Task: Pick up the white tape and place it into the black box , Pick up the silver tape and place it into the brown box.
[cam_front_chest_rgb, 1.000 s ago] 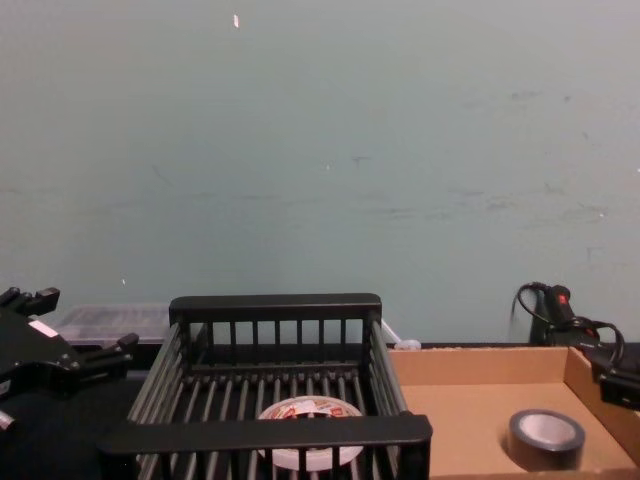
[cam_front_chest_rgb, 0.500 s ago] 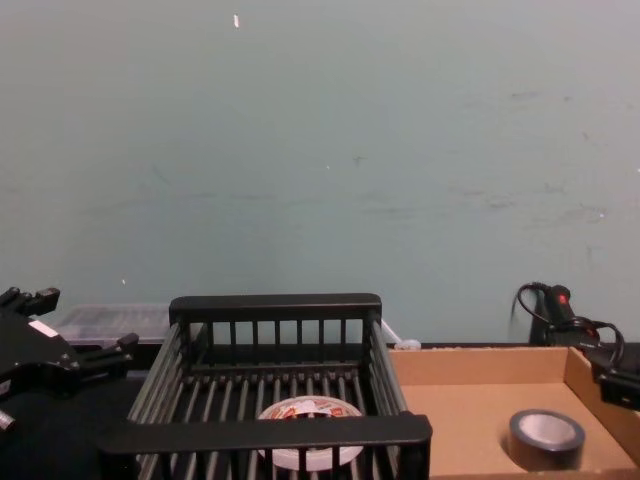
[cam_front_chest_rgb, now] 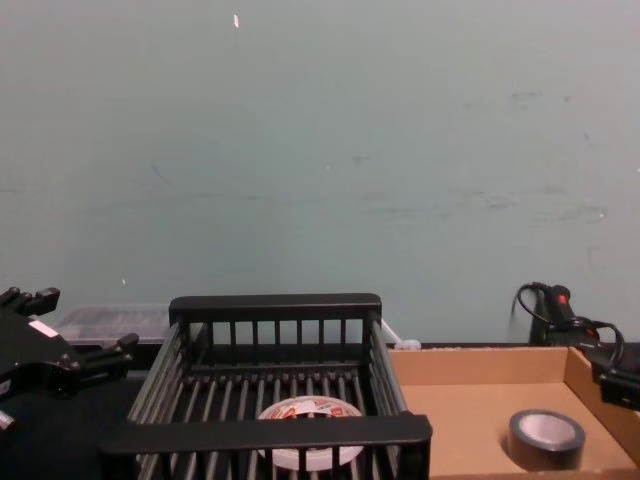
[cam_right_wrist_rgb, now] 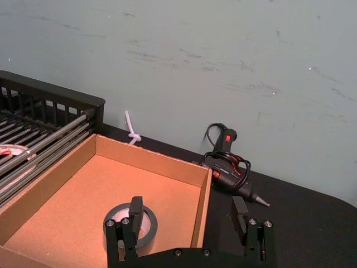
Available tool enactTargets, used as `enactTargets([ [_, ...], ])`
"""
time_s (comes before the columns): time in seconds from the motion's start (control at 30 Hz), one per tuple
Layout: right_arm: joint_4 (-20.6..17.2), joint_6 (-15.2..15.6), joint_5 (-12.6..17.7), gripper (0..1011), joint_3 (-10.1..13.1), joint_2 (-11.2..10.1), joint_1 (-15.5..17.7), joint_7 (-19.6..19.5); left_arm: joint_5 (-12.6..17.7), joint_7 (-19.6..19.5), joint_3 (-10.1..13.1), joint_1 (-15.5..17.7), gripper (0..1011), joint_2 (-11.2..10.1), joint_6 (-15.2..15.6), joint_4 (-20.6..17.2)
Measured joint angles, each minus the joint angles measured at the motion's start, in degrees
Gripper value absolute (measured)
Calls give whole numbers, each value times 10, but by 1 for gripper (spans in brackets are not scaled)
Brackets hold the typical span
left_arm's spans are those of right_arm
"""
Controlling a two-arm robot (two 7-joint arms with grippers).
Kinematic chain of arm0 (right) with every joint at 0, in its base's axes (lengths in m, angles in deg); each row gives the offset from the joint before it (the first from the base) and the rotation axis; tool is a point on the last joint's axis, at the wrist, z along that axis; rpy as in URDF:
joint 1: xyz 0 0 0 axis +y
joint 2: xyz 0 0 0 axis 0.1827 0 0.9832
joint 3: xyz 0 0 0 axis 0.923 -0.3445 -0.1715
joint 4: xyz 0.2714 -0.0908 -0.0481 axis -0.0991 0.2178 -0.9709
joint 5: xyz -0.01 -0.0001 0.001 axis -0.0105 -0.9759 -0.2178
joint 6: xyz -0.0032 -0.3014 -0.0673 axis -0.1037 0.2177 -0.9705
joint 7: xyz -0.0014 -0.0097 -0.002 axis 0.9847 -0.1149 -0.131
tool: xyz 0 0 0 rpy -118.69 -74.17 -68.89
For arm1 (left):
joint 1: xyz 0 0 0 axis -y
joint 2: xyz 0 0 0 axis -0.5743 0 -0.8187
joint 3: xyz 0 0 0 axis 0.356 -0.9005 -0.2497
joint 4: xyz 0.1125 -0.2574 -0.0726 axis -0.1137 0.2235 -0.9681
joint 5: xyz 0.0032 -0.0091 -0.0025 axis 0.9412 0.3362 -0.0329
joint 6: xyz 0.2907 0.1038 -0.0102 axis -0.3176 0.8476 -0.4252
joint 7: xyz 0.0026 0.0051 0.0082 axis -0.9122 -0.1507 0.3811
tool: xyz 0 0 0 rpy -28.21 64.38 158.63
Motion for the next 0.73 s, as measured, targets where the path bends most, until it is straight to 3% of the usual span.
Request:
enactTargets([
  [0.73, 0, 0, 0, 1002, 0, 0, 0, 0, 0, 0, 0, 0, 1001, 0, 0, 0],
])
